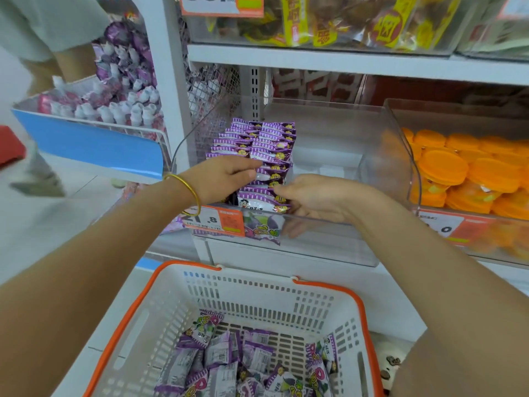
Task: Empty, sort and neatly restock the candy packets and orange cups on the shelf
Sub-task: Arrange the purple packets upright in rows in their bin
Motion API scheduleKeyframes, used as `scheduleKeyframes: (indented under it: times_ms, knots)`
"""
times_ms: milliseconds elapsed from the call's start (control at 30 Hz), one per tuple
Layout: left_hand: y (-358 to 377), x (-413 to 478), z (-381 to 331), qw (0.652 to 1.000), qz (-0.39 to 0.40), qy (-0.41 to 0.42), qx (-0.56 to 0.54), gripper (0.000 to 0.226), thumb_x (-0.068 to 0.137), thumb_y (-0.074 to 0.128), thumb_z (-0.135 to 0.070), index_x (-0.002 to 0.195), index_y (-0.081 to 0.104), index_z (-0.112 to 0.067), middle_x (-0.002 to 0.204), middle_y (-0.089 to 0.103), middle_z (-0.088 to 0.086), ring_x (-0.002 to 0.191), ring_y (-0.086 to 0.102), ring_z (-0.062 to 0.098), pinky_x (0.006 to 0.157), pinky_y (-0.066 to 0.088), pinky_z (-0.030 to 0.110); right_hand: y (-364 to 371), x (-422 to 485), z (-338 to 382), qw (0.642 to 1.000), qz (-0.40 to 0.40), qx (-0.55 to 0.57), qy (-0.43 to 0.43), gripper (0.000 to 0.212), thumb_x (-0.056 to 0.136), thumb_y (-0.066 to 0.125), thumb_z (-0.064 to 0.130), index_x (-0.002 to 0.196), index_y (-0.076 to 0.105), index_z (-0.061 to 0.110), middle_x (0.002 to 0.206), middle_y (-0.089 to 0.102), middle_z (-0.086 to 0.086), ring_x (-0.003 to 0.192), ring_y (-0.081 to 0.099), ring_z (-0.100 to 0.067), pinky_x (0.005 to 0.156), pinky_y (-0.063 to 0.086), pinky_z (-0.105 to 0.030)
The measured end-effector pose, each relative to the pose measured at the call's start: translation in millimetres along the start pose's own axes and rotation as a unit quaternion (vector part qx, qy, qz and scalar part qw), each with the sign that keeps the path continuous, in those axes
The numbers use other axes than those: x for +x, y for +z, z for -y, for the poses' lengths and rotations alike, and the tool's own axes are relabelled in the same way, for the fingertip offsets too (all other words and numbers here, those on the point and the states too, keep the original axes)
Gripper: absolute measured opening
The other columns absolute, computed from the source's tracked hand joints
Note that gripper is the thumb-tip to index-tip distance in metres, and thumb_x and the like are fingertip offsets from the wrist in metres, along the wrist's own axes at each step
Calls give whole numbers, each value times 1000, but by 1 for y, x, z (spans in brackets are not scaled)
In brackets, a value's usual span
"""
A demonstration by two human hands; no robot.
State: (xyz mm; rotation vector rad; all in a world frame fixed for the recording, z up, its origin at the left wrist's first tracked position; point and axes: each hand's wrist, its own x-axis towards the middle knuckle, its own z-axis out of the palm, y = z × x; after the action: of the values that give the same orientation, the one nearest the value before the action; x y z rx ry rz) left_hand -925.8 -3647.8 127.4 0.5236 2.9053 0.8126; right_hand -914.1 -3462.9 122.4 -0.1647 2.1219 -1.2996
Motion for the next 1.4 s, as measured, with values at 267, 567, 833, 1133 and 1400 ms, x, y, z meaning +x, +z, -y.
scheduleKeyframes:
  times_ms: [267,567,833,1133,1400]
  knots:
    - [3,-12,-1,992,34,19,116,52,99,24,-49,145,32,-28,151,33,-5,138,30,15,114,17,31,0,1,3,999,12,-26,16,28,103,35,29,112,53,10,100,66,-19,77,63,-29,76,52,-39]
    - [9,-16,4,963,16,-12,268,53,99,20,-47,145,27,-20,154,25,0,142,22,17,116,10,46,5,1,11,975,-68,-206,-36,42,102,36,31,116,56,-4,115,62,-24,105,60,-37,95,47,-43]
    - [58,-96,-20,944,-258,167,116,44,96,36,-31,121,56,-2,132,53,12,122,45,26,106,30,33,24,-118,-24,955,-180,-75,-223,11,95,52,19,100,59,25,95,66,2,83,63,-12,72,50,-29]
    - [203,-163,35,989,112,-27,97,43,98,41,-32,139,39,-17,154,22,4,137,27,29,113,26,39,96,1,-248,943,-10,-290,161,38,96,50,12,132,46,3,128,51,-14,96,56,-22,78,47,-29]
    - [226,-159,53,979,163,-100,67,41,99,39,-29,140,38,-21,155,16,0,141,19,24,113,20,33,123,38,-356,738,17,-660,137,90,83,51,67,144,26,6,140,40,-22,128,37,-37,105,34,-45]
